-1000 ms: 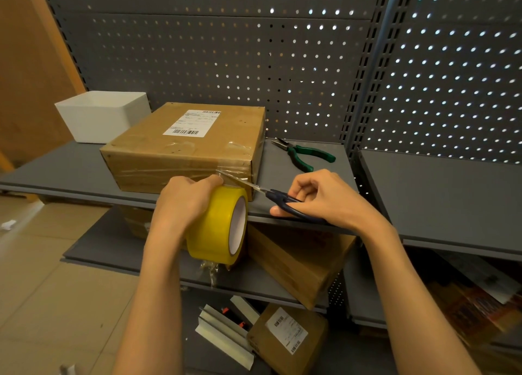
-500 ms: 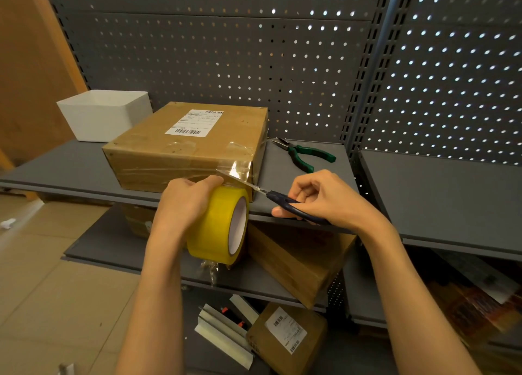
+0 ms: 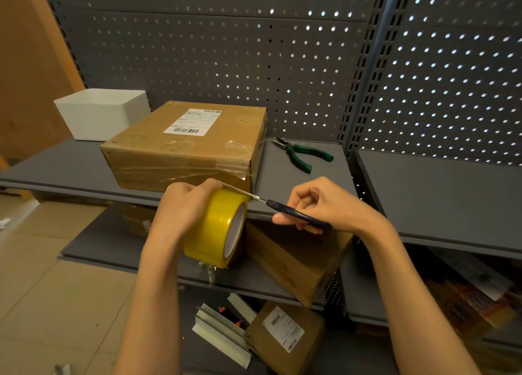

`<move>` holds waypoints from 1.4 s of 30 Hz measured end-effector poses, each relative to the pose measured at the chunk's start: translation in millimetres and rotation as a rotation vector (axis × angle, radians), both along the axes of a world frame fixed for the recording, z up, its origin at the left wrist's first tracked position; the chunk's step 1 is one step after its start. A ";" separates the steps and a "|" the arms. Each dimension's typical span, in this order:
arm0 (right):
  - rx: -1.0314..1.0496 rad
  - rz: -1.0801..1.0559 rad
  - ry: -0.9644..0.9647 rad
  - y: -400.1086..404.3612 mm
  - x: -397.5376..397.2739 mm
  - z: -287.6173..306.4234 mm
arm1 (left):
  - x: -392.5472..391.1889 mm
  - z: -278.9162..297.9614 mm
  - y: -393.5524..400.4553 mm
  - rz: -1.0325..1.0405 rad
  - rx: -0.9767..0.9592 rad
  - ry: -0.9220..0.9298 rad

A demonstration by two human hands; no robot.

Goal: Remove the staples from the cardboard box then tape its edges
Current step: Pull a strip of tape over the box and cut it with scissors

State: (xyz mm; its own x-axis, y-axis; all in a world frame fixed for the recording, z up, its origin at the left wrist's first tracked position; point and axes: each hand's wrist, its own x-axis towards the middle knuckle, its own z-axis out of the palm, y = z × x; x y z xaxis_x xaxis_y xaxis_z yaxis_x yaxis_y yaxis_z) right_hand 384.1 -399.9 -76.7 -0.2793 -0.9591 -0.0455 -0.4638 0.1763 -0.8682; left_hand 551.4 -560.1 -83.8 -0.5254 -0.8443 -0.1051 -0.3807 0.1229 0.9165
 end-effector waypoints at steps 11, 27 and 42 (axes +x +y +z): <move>-0.062 0.041 -0.038 -8.7 19.4 11.1 | 21.0 11.2 -4.2 0.040 -0.068 0.146; -0.185 0.007 0.077 -42.1 54.0 22.1 | 63.3 23.4 -20.9 0.074 -0.626 0.125; -0.285 -0.017 0.079 -89.6 99.7 13.1 | 101.8 14.2 -61.0 0.225 -0.932 0.109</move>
